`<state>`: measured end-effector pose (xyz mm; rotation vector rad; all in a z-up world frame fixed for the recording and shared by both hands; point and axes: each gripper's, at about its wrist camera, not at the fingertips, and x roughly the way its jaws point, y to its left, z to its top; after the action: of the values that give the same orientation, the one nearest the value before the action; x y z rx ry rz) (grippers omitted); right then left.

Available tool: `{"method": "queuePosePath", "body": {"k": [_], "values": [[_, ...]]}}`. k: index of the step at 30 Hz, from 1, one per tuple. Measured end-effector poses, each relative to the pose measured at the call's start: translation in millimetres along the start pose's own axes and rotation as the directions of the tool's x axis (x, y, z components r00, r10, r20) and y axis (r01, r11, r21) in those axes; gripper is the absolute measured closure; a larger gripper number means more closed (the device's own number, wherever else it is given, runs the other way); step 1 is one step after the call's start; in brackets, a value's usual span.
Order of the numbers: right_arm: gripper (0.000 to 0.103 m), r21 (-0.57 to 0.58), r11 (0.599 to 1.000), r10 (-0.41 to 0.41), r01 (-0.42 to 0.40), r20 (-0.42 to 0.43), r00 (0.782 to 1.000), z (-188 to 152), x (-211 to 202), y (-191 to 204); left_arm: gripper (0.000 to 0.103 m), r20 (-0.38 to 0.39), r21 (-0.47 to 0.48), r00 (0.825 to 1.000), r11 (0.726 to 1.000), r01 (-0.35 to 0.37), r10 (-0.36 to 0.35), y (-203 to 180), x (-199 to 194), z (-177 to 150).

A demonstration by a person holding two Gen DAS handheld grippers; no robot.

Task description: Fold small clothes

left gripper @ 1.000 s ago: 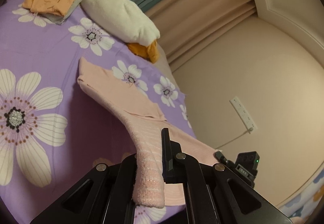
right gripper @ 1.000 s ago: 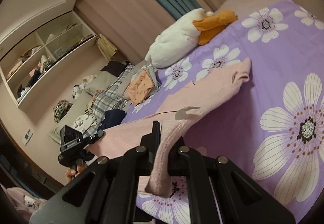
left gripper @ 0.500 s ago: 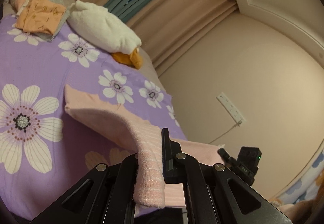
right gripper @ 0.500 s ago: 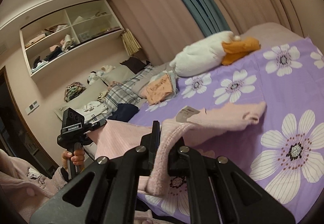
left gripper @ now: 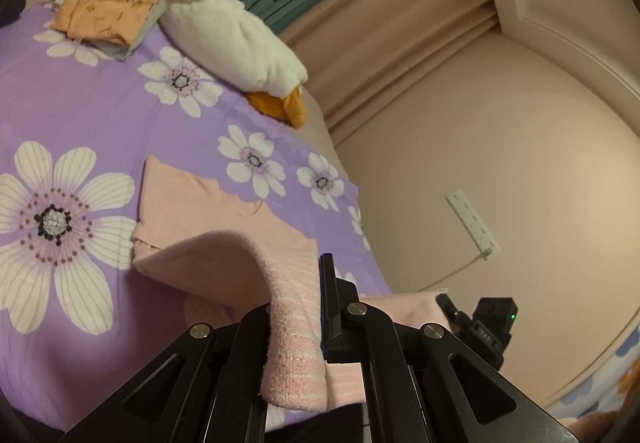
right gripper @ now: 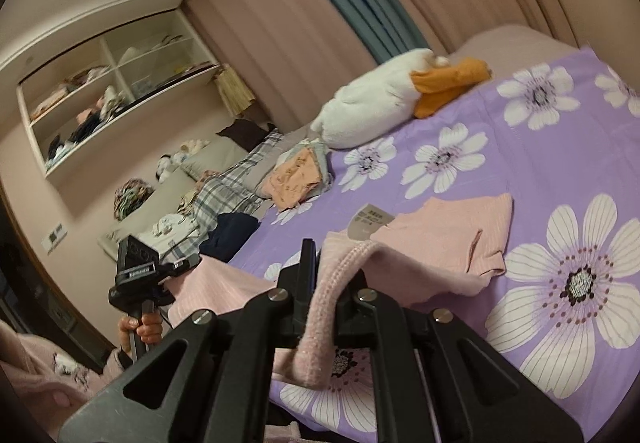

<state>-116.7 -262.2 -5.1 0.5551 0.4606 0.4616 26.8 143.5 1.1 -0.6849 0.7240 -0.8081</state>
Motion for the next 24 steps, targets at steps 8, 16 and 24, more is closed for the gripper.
{"method": "queuePosePath", "body": {"k": [8, 16, 24], "values": [[0.094, 0.087, 0.995, -0.037, 0.039, -0.024, 0.999, 10, 29, -30, 0.103, -0.025, -0.061, 0.999, 0.998, -0.034, 0.033, 26, 29, 17], [0.094, 0.147, 0.985, -0.086, 0.093, -0.052, 0.995, 24, 62, -63, 0.103, -0.053, -0.109, 0.995, 0.99, -0.085, 0.08, 51, 61, 34], [0.094, 0.199, 0.969, -0.131, 0.147, -0.091, 0.987, 37, 101, -100, 0.103, -0.088, -0.146, 0.989, 0.981, -0.129, 0.117, 77, 97, 56]]}}
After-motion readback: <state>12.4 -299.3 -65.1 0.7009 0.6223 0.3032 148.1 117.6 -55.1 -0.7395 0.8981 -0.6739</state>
